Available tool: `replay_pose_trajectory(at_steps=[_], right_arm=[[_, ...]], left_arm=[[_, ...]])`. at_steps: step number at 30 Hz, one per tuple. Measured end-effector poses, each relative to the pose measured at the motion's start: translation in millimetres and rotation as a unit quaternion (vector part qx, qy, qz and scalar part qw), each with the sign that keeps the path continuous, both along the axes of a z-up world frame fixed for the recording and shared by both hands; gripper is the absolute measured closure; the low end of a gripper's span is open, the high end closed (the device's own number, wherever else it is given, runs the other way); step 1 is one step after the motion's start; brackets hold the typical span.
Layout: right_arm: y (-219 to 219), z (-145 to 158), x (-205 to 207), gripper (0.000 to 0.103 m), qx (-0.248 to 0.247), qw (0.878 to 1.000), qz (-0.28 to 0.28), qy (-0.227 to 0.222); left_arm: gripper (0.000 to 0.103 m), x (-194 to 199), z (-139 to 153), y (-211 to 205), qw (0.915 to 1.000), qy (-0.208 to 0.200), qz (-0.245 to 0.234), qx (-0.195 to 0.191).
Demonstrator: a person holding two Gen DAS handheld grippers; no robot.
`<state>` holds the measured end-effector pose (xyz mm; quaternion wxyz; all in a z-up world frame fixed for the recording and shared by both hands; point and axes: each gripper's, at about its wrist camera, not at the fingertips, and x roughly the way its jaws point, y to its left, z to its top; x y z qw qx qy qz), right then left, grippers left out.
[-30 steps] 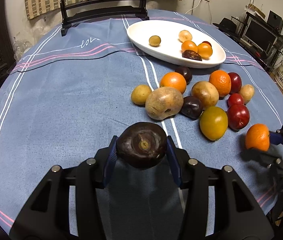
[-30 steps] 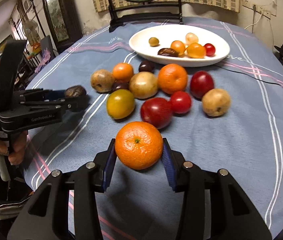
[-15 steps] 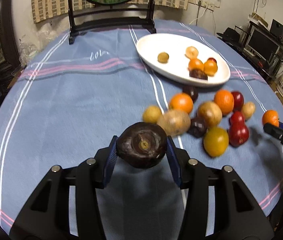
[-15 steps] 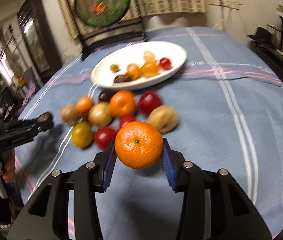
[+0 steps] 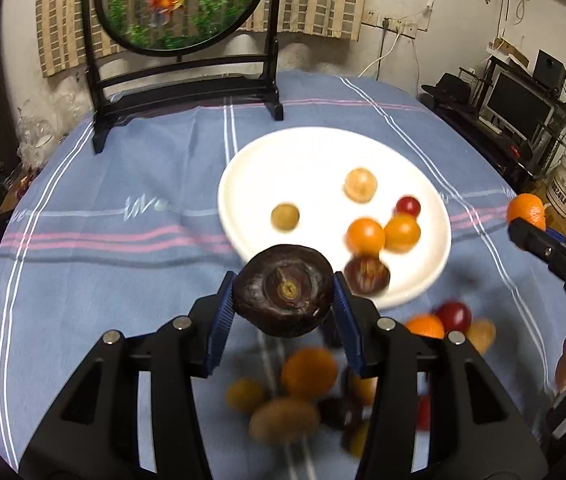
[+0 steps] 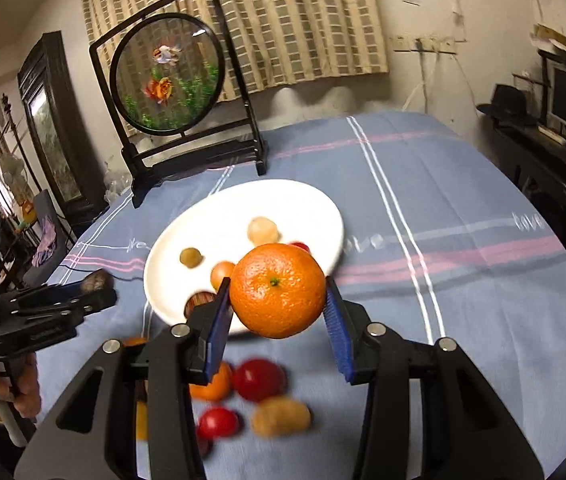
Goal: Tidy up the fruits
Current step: 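Carry the plum and mandarin onto the white plate and open both grippers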
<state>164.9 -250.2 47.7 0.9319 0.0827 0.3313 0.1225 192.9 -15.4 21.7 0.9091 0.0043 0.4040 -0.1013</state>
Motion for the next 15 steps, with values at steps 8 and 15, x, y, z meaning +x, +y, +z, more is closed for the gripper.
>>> replay_pose_trajectory(at_steps=[8, 15], right_arm=[[33.6, -17.0, 71.7, 0.058, -0.021, 0.999, 0.025, 0.042], [46.0, -42.0, 113.6, 0.058, -0.026, 0.995, 0.028, 0.089]], left_arm=[[0.055, 54.0, -21.9, -10.6, 0.9994, 0.033, 0.007, -0.008], [0.055, 72.9, -40.9, -11.2, 0.9988, 0.048, 0.015, -0.002]])
